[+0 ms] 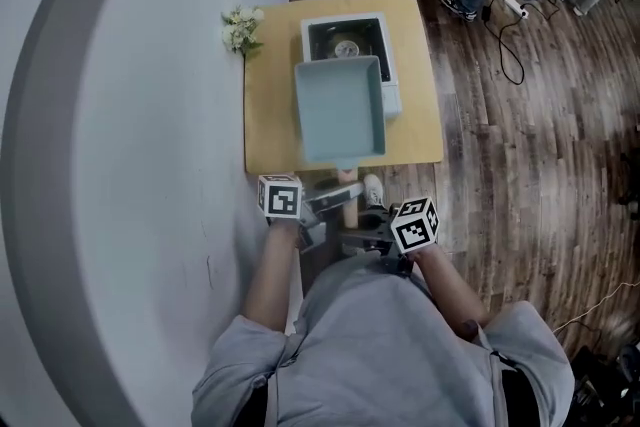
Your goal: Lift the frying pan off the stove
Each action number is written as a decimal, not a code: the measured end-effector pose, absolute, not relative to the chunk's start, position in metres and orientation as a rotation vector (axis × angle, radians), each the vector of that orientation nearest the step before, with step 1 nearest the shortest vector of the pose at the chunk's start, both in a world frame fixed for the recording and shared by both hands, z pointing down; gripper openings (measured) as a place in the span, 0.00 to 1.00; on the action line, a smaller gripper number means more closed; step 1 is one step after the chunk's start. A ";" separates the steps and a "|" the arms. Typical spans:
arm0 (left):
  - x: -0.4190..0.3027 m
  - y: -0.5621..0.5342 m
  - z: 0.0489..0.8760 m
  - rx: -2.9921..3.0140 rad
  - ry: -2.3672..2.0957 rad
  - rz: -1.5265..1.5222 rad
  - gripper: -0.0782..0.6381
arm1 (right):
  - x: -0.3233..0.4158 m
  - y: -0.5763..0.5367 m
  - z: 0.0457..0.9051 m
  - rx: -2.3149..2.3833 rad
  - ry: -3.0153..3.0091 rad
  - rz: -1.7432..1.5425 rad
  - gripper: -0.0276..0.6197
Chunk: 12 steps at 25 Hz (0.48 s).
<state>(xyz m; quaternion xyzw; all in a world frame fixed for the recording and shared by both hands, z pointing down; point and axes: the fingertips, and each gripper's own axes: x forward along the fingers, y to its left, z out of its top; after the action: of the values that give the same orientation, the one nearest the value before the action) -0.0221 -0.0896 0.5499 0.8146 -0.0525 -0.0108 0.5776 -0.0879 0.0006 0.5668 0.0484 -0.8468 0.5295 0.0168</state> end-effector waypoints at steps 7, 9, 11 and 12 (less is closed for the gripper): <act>-0.028 -0.054 0.544 1.953 -0.122 -0.050 0.31 | -0.092 0.036 0.564 0.153 -2.674 1.603 0.21; -0.029 -0.034 0.535 1.965 -0.123 -0.056 0.31 | -0.092 0.056 0.557 0.155 -2.692 1.586 0.21; -0.029 -0.017 0.525 1.985 -0.126 -0.057 0.31 | -0.092 0.073 0.549 0.160 -2.710 1.558 0.21; -0.029 -0.016 0.523 1.992 -0.126 -0.056 0.31 | -0.092 0.073 0.547 0.163 -2.716 1.545 0.21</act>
<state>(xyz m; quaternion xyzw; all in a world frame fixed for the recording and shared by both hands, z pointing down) -0.0285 -0.0162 0.5225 0.8387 -0.0529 -0.0238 0.5415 -0.0916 0.0730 0.5472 0.0522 -0.8680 0.4938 0.0062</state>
